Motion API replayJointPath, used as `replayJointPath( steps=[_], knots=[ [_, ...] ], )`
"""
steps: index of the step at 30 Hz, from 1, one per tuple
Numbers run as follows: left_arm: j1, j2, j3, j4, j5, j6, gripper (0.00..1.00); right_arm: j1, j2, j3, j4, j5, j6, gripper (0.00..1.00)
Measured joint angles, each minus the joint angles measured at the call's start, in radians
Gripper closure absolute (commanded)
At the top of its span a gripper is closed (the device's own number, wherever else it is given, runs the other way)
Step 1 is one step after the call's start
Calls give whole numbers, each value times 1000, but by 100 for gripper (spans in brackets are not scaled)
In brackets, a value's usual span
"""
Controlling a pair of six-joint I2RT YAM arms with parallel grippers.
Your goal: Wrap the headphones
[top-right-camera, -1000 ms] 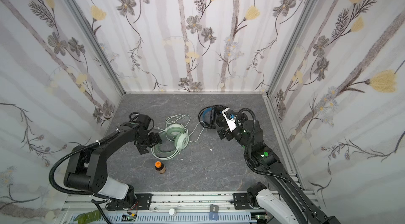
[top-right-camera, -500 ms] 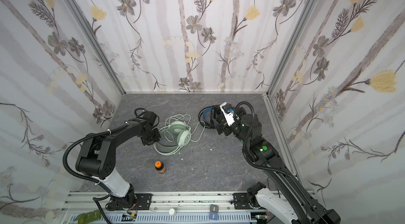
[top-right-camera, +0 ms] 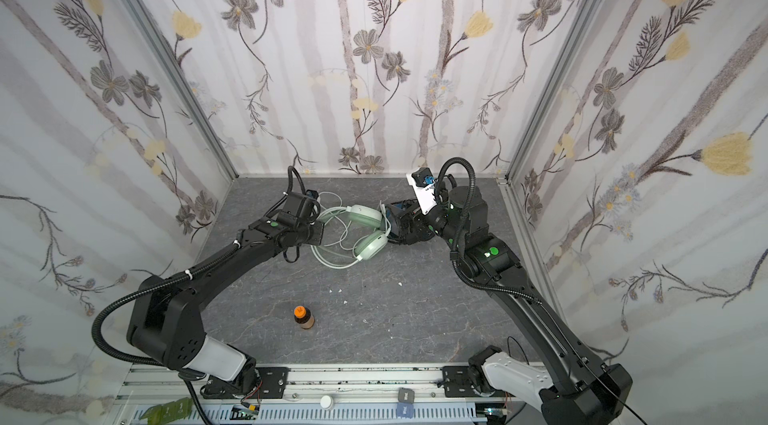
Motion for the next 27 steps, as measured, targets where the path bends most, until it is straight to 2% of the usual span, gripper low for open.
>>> replayJointPath(
  steps=[3,9,15,22,25,27],
  knots=[
    [-56,-34,29,25,-89,117,100,1,25,19,0,-78,-20,0],
    [-175,-57,101,47,-164,337,100,12,117,80,-30,-210,-61,0],
    [-217,-57,128,70,-229,439,100,17,203,98,-75,-278,-86,0],
    [-294,-59,126,78,-241,524,100,18,252,98,-112,-307,-85,3],
    [-314,-69,116,79,-251,544,100,18,256,83,-118,-322,-78,7],
    [-325,-79,108,80,-259,553,100,17,255,64,-121,-337,-78,20]
  ],
)
